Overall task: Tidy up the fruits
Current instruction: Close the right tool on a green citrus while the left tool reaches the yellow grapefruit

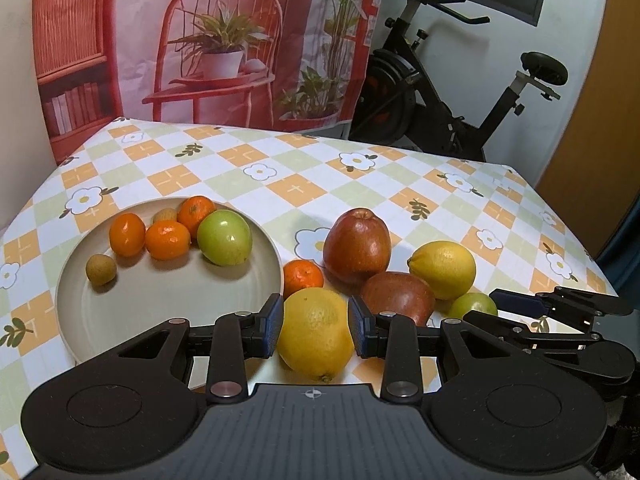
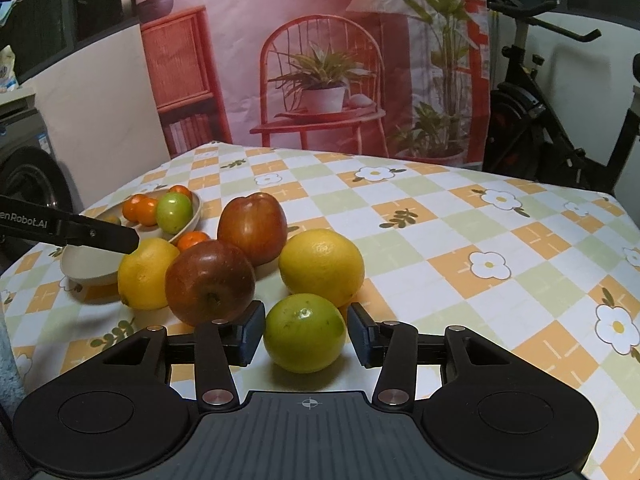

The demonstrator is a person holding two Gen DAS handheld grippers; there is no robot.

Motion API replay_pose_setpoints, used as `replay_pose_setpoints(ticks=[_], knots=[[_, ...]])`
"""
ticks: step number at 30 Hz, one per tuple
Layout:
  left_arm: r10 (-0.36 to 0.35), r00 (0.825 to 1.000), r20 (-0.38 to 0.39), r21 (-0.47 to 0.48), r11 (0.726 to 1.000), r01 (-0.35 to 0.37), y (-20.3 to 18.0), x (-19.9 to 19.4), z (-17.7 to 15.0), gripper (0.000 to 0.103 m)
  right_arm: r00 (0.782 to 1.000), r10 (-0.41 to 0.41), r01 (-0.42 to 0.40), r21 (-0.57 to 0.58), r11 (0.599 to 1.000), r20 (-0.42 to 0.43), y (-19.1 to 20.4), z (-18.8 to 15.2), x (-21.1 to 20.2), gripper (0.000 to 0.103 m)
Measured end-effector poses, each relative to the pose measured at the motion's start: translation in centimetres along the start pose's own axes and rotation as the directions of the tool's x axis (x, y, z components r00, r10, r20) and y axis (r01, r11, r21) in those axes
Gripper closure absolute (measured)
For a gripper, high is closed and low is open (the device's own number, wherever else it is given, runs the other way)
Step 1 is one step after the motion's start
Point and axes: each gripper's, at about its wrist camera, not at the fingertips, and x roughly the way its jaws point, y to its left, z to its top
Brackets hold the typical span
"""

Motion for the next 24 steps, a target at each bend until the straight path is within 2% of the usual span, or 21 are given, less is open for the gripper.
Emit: replay_pose_setpoints(ticks=[12, 17, 24], knots=[[-0.012, 1.0, -0.016, -0.005, 1.0, 0.012, 0.0, 0.3, -0.35, 0.065, 1.0, 0.008, -0.008, -0.02, 1.0, -0.017, 0.26, -0.11, 0.23, 0.059], [-0.021, 0.999, -0.025, -0.007, 1.0, 0.021, -0.02, 0.5, -0.54, 0.057, 1.0, 0.011, -0.011, -0.006, 1.0, -0.019, -0.03, -0.2, 0.18, 0.06], [-0.017, 0.999, -0.046, -0.008, 1.0, 0.016, 0.06, 0.97, -0.78, 0.057, 1.0, 0.012, -0.012, -0.002, 1.0, -0.018, -0.1, -0.25, 0.17, 0.06]])
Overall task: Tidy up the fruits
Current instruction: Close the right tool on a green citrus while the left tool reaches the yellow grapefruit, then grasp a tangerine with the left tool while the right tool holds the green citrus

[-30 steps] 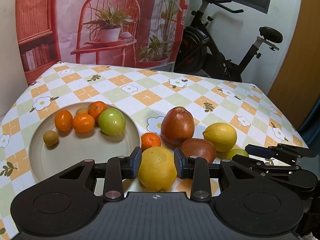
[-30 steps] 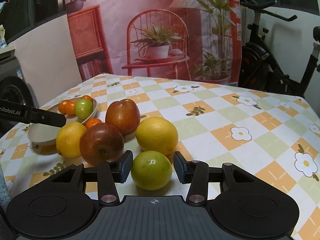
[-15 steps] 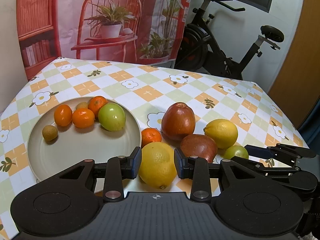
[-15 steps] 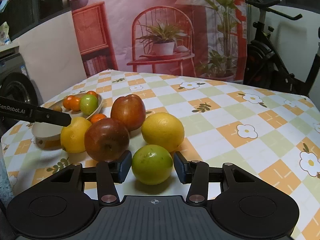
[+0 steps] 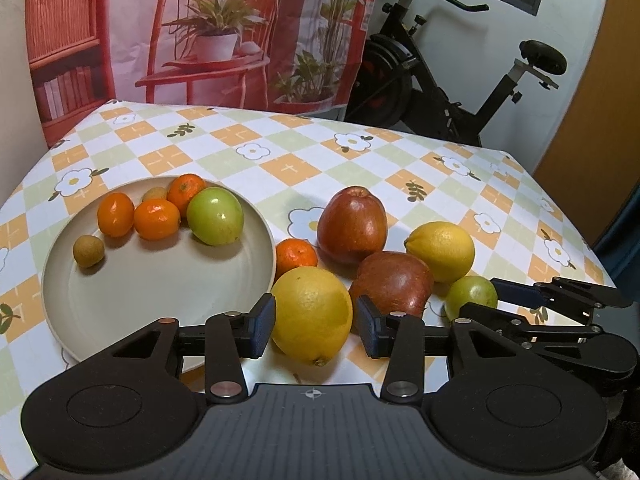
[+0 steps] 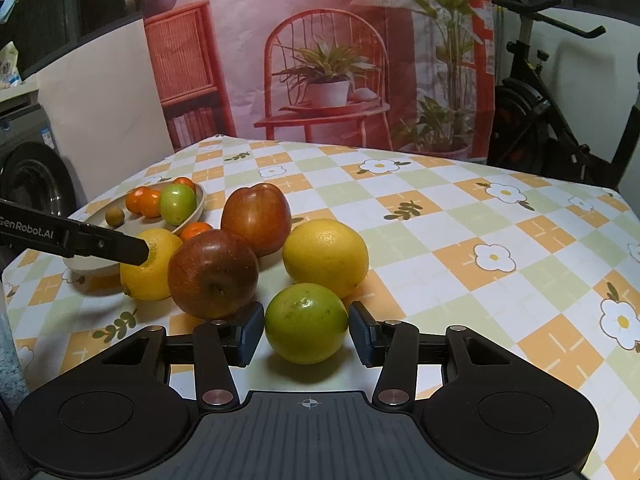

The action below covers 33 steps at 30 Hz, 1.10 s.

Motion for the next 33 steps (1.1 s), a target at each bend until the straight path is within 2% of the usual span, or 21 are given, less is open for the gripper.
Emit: replay_pose_setpoints(ticks=[11, 22, 33], knots=[[0.015, 1.0, 0.021, 0.08, 0.997, -0.016, -0.2, 1.1, 0.6, 0.053, 1.0, 0.002, -0.002, 0.004, 1.0, 0.0, -0.1, 0.0, 0.0, 0.06], [-0.013, 1.0, -0.004, 0.076, 0.997, 0.013, -0.1, 0.5, -0.1, 0.056, 1.0, 0.002, -0.002, 0.005, 1.0, 0.0, -0.1, 0.0, 0.0, 0.06], [-0.012, 1.0, -0.009, 0.064, 0.998, 0.013, 0.1, 0.1, -0.3, 0.056, 1.0, 0.002, -0.002, 0.007, 1.0, 0.0, -0.1, 0.0, 0.0, 0.06]])
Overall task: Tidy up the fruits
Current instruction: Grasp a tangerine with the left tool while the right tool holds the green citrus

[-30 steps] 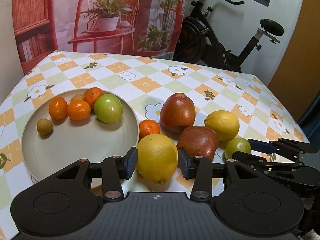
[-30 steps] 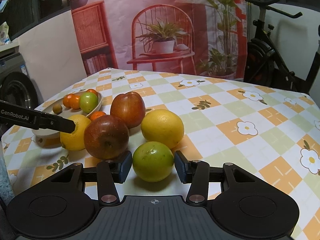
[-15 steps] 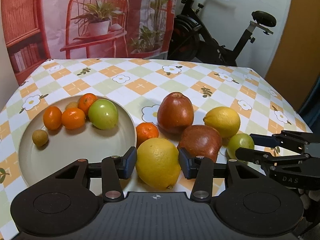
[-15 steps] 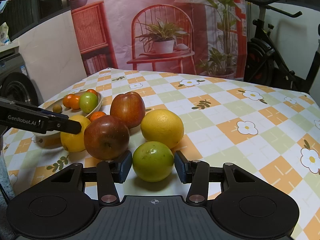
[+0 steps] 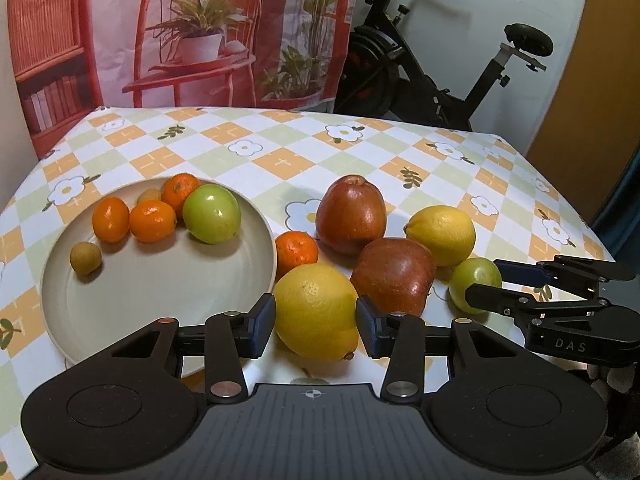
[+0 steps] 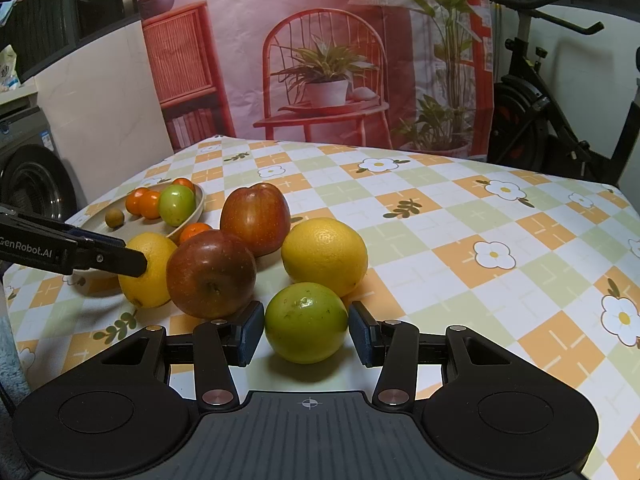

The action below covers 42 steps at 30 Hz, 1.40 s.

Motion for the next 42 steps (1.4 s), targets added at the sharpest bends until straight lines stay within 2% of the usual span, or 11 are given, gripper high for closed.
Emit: replay_pose_setpoints(ticks=[9, 12, 14, 18, 22, 26, 29, 34, 42], knots=[[0.004, 0.999, 0.035, 0.029, 1.0, -0.005, -0.1, -0.1, 1.7, 0.056, 1.0, 0.002, -0.002, 0.004, 1.0, 0.0, 0.0, 0.0, 0.0, 0.06], [0.002, 0.999, 0.043, 0.067, 0.998, -0.005, 0.2, 0.2, 3.6, 0.062, 1.0, 0.004, -0.004, 0.008, 1.0, 0.0, 0.0, 0.0, 0.0, 0.06], [0.002, 1.0, 0.016, 0.074, 0.997, -0.004, 0.7, 0.8, 5.0, 0.068, 1.0, 0.005, -0.005, 0.012, 1.0, -0.001, -0.1, 0.0, 0.1, 0.06], [-0.038, 0.996, -0.085, 0.054, 0.998, 0.042, 2.1, 2.9, 7.7, 0.069, 1.0, 0.008, -0.008, 0.017, 1.0, 0.0, -0.1, 0.1, 0.1, 0.06], [-0.045, 0.985, -0.164, 0.207, 0.975, 0.079, 1.1, 4.6, 8.6, 0.069, 1.0, 0.013, -0.013, 0.026, 1.0, 0.001, -0.1, 0.1, 0.1, 0.06], [-0.041, 0.966, -0.256, 0.276, 0.955, 0.114, 0.5, 6.6, 8.2, 0.069, 1.0, 0.013, -0.014, 0.025, 1.0, 0.002, -0.2, 0.1, 0.1, 0.06], [-0.041, 0.961, -0.274, 0.3, 0.946, 0.126, 0.5, 7.2, 7.9, 0.069, 1.0, 0.018, -0.018, 0.031, 0.999, 0.004, -0.3, 0.0, 0.1, 0.06], [0.0, 0.953, -0.303, 0.393, 0.911, 0.125, -0.7, 8.1, 7.8, 0.069, 1.0, 0.021, -0.021, 0.035, 0.999, 0.004, -0.3, 0.0, 0.1, 0.06], [0.039, 0.943, -0.33, 0.445, 0.888, 0.119, -1.3, 8.7, 7.9, 0.069, 1.0, 0.025, -0.025, 0.042, 0.999, 0.006, -0.4, -0.1, 0.1, 0.06]])
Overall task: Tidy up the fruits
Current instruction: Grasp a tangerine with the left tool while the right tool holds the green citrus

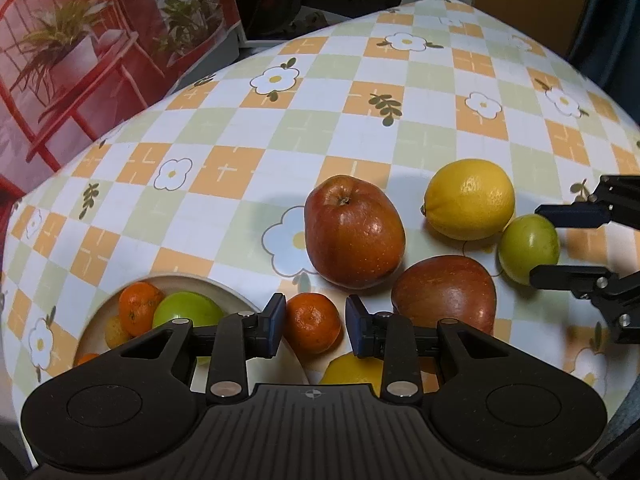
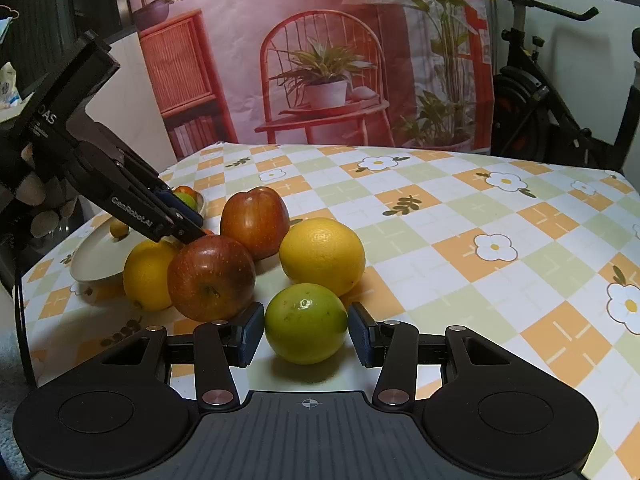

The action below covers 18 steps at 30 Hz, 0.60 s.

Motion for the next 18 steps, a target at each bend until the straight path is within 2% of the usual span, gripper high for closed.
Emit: replay_pose_setpoints(ticks=[5, 15, 18], knots=[[0.019, 1.0, 0.0, 0.01, 1.0, -0.019, -0.2, 0.2, 0.1, 0.068, 1.0, 0.003, -0.003, 0.013, 1.0, 0.011, 0.1, 0.1, -0.3, 0.061], [0.092, 0.996, 0.001, 0.092, 0.992, -0.091, -1.5, 0.8, 0.1, 0.066, 1.0, 0.007, -0.007, 0.039, 0.999, 0.011, -0.1, 0.2, -0.5, 0.062], [0.106, 0.994, 0.01, 0.094, 0.99, -0.106, -1.6, 0.6, -0.1, 0.069, 1.0, 0.005, -0.006, 0.031, 0.999, 0.009, 0.0, 0.0, -0.5, 0.062]])
